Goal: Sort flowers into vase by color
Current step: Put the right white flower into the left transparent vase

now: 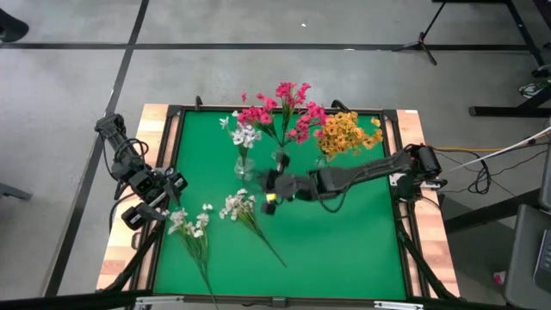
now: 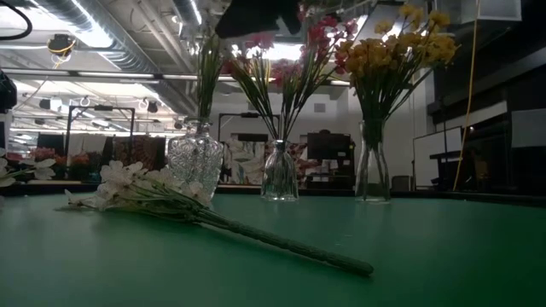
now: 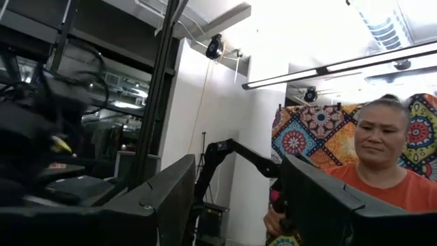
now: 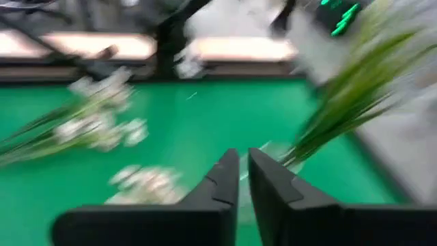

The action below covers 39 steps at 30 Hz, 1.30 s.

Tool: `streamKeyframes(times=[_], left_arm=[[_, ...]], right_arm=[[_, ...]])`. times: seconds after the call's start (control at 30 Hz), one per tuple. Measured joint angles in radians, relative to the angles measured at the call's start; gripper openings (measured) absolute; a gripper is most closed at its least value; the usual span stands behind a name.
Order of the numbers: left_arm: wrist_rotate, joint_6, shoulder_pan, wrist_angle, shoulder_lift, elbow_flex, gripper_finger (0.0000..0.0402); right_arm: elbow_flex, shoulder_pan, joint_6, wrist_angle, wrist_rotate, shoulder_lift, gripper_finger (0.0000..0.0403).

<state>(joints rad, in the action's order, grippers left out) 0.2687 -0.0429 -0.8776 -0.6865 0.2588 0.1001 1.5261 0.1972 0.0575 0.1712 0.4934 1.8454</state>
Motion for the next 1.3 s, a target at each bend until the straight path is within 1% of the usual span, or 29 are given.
streamKeyframes(times=[0.1,0.2,0.3,0.37,0.4,0.53,0.63,0.87,1.07,1.3], left_arm=[[0.0,-0.001,0.0,0.004,0.0,0.0,0.0214],[0.0,-0.001,0.0,0.005,0.0,0.0,0.0214],[0.0,0.0,0.0,0.006,0.0,0.0,0.0214],[0.002,0.0,0.0,0.005,0.0,0.0,0.0214],[0.004,0.0,0.0,0.006,0.0,0.0,0.0214],[0.004,-0.001,0.0,0.006,0.0,0.0,0.0214],[0.003,-0.002,0.0,0.005,0.0,0.0,0.0214],[0.002,-0.003,0.0,0.005,0.0,0.0,0.0214],[0.002,-0.003,0.0,0.005,0.0,0.0,0.0214],[0.002,-0.003,0.0,0.009,0.0,0.0,0.0214]], right_arm=[[-0.001,0.047,0.116,0.072,-0.05,0.015,0.0082],[-0.001,0.098,0.186,0.07,-0.051,0.055,0.0138],[-0.001,0.144,0.245,0.016,0.046,0.114,0.0183],[-0.001,0.167,0.259,-0.013,0.111,0.161,0.02],[-0.001,0.175,0.266,-0.036,0.126,0.188,0.0205],[-0.002,0.185,0.297,-0.098,0.113,0.281,0.0214],[-0.002,0.183,0.337,-0.097,0.117,0.326,0.0218],[-0.001,0.182,0.402,-0.112,0.114,0.38,0.0218],[-0.001,0.182,0.443,-0.126,0.056,0.421,0.0218],[-0.001,0.182,0.451,-0.128,0.037,0.432,0.0218]])
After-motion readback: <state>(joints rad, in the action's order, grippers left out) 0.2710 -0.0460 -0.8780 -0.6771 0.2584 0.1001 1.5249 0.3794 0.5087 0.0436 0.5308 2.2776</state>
